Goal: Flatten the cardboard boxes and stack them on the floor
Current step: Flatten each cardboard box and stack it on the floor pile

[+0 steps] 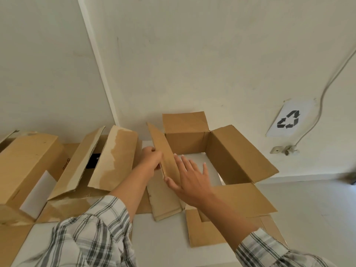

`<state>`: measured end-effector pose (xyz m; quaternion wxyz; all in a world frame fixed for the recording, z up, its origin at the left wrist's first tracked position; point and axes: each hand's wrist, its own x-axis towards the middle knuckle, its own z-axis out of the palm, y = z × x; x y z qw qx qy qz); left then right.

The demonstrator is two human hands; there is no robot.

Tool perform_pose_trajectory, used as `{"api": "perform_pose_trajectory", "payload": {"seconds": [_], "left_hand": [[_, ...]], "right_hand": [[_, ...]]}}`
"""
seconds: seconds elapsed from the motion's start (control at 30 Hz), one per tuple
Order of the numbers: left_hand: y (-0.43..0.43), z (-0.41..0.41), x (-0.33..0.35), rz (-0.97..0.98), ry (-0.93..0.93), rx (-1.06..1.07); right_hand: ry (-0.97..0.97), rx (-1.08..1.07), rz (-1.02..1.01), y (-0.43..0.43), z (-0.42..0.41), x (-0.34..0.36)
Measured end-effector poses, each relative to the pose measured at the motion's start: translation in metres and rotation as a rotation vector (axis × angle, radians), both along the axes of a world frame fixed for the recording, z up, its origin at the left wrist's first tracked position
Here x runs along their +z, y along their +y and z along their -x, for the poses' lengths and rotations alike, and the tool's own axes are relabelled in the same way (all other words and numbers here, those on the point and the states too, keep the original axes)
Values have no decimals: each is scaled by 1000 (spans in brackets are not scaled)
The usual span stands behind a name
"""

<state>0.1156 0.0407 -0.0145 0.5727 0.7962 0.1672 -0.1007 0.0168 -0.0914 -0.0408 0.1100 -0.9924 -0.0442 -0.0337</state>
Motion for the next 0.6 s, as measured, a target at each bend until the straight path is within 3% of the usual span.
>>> {"api": "perform_pose_trajectory", "payload": {"seconds": [0.17, 0.27, 0.43, 0.53, 0.6], "left_hand": [[-22, 10, 42, 211, -100, -32], [-32, 23, 48, 402, -68, -110], [-26, 53, -9, 48, 238, -108], [-30, 83, -58, 35, 478, -1], [-46, 102, -81, 129, 617, 16]], "right_hand": [[-149, 99, 34, -5, -2, 27], [-324, 17, -81, -15, 2, 36], [-529, -120, -262, -58, 16, 45], [-591, -179, -373, -84, 28, 46], [-637, -170, -419, -96, 37, 48]]}}
